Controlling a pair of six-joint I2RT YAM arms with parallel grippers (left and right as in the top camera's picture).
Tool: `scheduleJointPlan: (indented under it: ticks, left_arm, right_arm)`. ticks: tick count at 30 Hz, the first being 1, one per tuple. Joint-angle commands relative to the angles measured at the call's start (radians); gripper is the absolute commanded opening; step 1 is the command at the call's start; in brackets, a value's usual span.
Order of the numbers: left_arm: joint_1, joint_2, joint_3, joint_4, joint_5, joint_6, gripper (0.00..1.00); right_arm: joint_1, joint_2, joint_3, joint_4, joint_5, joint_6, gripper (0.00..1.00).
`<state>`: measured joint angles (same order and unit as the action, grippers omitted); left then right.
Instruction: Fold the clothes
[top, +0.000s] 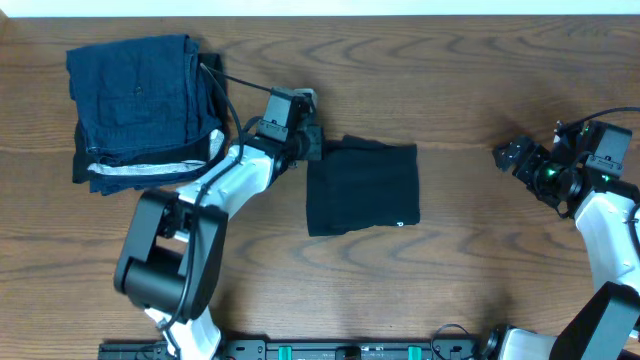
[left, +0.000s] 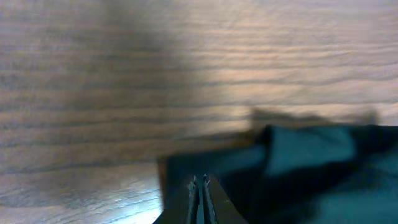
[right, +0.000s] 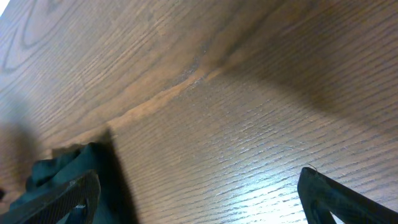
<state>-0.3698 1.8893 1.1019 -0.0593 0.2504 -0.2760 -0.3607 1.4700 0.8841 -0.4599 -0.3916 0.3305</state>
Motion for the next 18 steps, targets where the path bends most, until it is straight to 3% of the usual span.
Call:
scheduleJointPlan:
  ticks: [1,9,18]
  left_arm:
    - [-0.003,0.050,-0.005,0.000,-0.019,0.021,0.08]
    - [-0.002,0.092,-0.005,-0.087,0.007,0.020,0.07]
    - [-0.003,0.091,-0.005,-0.449,0.056,-0.055,0.08]
  right_arm:
    - [-0.006,-0.010,0.004,-0.001,0.000,-0.002,0.99]
    - [-0.006,-0.010,0.004,-0.001,0.000,-0.002,0.99]
    - [-0.006,-0.010,0.004,-0.001,0.000,-0.002,0.99]
